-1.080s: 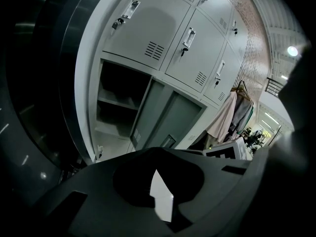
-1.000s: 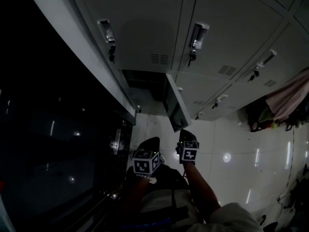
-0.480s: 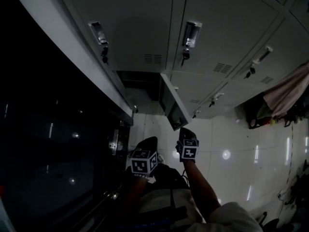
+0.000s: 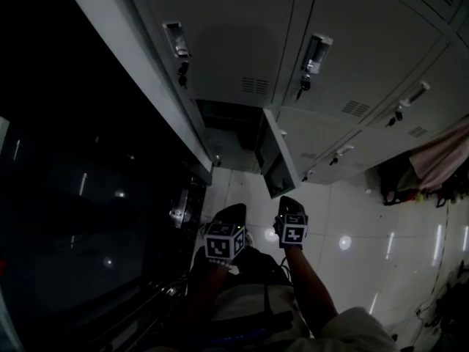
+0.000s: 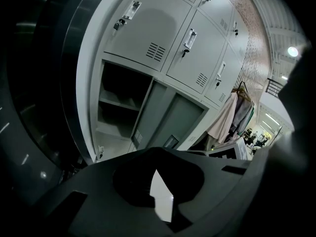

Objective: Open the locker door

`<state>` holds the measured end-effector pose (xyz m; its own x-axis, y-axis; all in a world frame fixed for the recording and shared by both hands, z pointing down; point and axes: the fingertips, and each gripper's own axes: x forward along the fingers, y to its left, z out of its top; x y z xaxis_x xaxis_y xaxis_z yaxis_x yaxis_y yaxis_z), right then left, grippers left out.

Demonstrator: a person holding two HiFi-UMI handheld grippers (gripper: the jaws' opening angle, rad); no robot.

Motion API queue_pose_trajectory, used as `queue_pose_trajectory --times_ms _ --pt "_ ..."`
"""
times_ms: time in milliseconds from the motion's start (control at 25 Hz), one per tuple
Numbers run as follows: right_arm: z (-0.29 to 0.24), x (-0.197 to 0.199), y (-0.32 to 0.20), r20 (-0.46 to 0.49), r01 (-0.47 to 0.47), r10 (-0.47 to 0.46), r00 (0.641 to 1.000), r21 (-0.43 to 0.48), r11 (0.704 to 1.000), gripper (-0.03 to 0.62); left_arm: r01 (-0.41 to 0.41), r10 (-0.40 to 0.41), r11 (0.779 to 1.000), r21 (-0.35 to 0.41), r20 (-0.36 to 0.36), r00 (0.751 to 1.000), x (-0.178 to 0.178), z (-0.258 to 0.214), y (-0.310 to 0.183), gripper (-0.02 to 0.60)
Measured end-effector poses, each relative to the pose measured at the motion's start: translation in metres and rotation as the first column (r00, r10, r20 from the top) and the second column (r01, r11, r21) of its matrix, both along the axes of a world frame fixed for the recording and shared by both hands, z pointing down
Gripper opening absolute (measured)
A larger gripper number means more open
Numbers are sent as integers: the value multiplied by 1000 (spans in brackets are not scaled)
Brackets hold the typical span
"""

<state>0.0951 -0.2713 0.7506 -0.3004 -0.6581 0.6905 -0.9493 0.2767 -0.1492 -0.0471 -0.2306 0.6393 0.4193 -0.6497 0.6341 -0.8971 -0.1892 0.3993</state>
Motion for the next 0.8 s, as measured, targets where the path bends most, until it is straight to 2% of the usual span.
queue_pose_trajectory --times_ms 160,320,560,800 --pt "-11 -13 11 -3 71 -71 997 -4 997 6 53 -53 999 13 0 999 -14 -5 4 -6" --pt "-32 -46 22 32 179 -178 983 -6 984 5 118 -118 993 31 -3 993 -30 -21 10 -6" --pt "-99 -121 29 102 357 -364 926 84 930 5 207 -208 977 56 -1 978 -62 -52 26 -6" --pt "-154 -165 38 155 426 -449 880 164 890 5 263 -264 959 110 -8 965 -84 -86 45 -6"
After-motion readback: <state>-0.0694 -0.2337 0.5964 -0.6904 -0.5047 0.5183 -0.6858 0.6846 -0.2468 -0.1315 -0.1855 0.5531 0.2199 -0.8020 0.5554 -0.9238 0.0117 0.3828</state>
